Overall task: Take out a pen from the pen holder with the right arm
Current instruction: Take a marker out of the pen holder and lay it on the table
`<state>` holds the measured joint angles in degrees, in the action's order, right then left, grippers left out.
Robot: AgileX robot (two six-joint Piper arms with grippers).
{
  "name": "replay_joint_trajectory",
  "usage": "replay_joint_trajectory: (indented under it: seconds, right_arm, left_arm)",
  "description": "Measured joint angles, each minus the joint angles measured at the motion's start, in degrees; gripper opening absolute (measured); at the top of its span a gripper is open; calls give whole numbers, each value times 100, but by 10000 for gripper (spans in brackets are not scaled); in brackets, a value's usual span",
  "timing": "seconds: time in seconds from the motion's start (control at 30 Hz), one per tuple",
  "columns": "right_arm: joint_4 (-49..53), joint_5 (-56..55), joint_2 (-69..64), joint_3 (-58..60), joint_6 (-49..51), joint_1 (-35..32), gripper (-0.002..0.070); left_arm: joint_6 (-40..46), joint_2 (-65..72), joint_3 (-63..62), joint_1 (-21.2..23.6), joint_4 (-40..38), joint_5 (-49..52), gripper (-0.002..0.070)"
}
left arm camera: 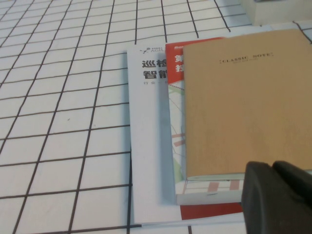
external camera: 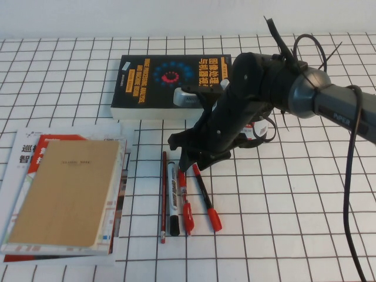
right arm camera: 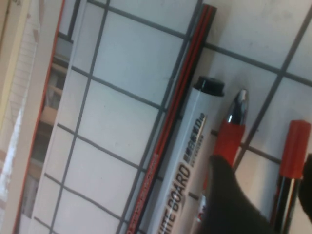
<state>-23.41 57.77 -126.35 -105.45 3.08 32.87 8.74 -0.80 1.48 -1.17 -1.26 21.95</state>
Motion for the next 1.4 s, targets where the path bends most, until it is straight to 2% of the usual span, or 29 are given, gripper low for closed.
replay_joint_trajectory:
  seconds: [0.2,0.3,0.37,0.53,0.63,1.0,1.23,1.4]
  right_arm:
    - [104,12,251,0,0,22,313]
    - [304,-17,777,164,0,110,286]
    - [459,-108,1263,412,0,215,237]
    - [891,-184,2660,1318,-10,342,47]
    - [1110,-6,3374,1793,-10,342,3]
    - [1466,98,5954,3775,-10,342,-14]
    - [1621,678,6645,4351,-10,342,-14]
    - [1873,579,6688,4582,-10,342,-15]
  left_arm:
    - [0,0,0,0,0,0,-4]
    - [0,0,0,0,0,0,-4]
    - [0,0,0,0,0,0,-4]
    - [0,0,0,0,0,0,-4]
    - [0,0,0,0,0,0,-4]
    - [0,0,0,0,0,0,-4]
    - [0,0,0,0,0,0,-4]
    - [0,0,0,0,0,0,-4]
